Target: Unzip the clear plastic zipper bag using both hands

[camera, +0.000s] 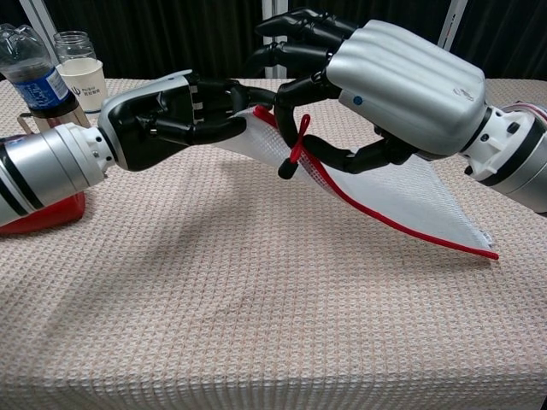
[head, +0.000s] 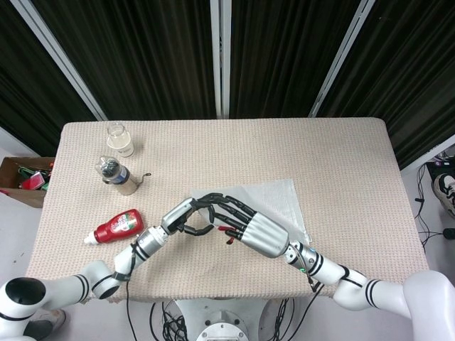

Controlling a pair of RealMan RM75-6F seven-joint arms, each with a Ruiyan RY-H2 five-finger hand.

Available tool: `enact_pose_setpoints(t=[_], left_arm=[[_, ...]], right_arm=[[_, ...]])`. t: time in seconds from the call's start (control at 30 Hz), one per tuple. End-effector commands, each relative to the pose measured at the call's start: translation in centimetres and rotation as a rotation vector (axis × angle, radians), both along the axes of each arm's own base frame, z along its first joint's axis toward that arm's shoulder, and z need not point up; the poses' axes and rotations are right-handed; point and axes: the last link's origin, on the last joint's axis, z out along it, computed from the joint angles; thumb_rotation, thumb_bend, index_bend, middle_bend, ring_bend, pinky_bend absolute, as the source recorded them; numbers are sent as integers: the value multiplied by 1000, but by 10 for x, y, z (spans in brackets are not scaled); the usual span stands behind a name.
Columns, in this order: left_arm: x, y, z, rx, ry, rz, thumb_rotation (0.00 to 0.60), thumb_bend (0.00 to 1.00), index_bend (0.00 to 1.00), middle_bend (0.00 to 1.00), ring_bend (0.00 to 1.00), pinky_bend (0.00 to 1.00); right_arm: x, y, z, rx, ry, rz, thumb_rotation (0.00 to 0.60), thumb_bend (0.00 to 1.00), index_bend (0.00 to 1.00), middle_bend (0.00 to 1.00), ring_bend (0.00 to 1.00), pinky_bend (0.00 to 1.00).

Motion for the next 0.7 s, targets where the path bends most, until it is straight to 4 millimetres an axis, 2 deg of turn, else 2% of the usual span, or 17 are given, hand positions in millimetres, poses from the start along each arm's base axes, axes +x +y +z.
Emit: enact_pose_setpoints(t=[0.03,0.7], left_arm=[[-1,1,1,2,-3,7,600,379,612,207,78,135],[-7,13,7,-15,-66,101,600,382,611,208,78,135]], right_arm=[[-2,2,0,2,3,1,600,595,1000,159,0,0],[-19,15,8,-30,53,18,600,595,1000,159,0,0]])
